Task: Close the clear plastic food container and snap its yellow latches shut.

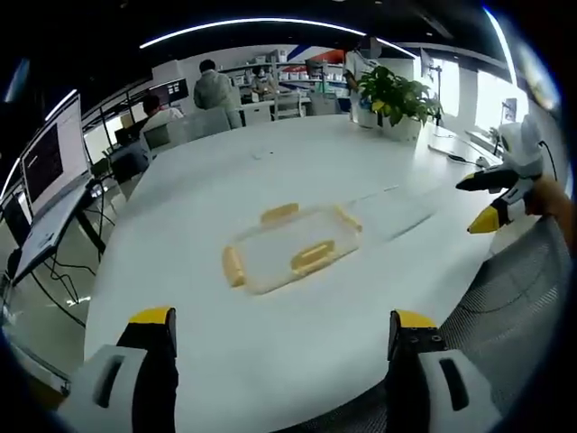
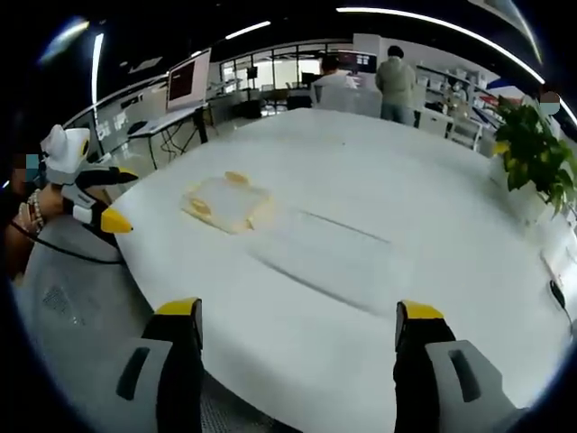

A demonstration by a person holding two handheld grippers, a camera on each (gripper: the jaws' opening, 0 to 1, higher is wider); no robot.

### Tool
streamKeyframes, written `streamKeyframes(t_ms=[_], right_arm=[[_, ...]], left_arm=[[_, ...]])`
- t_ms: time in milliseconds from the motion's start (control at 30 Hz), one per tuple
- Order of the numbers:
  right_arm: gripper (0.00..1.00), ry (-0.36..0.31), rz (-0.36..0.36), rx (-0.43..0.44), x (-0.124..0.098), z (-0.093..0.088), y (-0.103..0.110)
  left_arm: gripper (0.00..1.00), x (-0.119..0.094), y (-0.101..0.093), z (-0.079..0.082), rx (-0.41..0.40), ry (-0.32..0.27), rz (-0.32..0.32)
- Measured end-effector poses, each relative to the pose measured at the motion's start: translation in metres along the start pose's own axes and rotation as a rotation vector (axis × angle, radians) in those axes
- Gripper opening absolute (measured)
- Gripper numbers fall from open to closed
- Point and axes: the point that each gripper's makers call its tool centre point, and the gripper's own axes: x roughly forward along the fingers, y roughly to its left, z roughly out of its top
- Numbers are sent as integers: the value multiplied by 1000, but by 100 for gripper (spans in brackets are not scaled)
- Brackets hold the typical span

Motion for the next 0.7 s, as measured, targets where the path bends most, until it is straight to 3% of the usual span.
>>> streamKeyframes(t_ms=[400, 700], right_arm=[[86, 0, -4, 3, 0, -1, 0], [84, 5, 1, -4, 1, -2, 1]], left_arm=[[93, 0, 0, -1, 12, -3, -1], [92, 1, 2, -7, 17, 30, 11]])
